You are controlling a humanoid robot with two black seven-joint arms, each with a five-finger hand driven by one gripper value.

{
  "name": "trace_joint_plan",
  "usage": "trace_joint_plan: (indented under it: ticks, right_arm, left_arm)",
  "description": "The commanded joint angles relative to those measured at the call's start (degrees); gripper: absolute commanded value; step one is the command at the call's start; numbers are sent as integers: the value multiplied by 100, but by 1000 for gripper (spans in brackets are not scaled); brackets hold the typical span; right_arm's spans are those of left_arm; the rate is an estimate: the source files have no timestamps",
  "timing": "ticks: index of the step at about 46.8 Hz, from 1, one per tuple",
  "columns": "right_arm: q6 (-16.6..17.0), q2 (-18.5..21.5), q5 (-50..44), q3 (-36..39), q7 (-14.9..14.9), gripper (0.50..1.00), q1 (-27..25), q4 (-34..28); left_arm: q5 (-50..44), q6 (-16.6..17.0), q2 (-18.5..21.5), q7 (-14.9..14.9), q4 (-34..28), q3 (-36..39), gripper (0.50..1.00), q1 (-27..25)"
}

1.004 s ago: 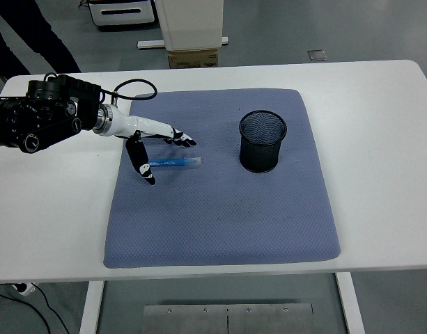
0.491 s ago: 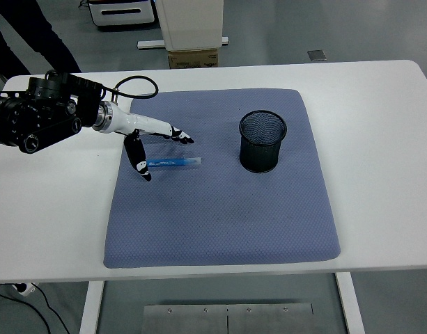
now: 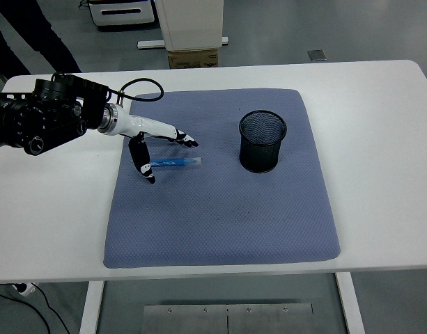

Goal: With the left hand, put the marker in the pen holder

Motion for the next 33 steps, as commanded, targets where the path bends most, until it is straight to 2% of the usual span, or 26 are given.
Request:
trace_joint_plan:
  ticks: [1, 10, 19, 26, 33]
  right_arm:
    - [0, 0, 0, 0, 0, 1000, -1, -1]
    - [0, 0, 0, 0, 0, 1000, -1, -1]
    - [0, 0, 0, 0, 0, 1000, -1, -1]
    - [0, 0, 0, 0, 0, 1000, -1, -1]
    - [0, 0, 0, 0, 0, 1000, -1, -1]
  left_arm:
    - [48, 12, -21, 1, 0, 1, 953, -6]
    - [66, 12, -100, 1, -8, 1, 912, 12]
    - [250, 12, -117, 1, -8, 27, 845, 12]
    - [400, 205, -117, 1, -8, 36, 842, 21]
    - [417, 258, -117, 1, 0, 36, 845, 21]
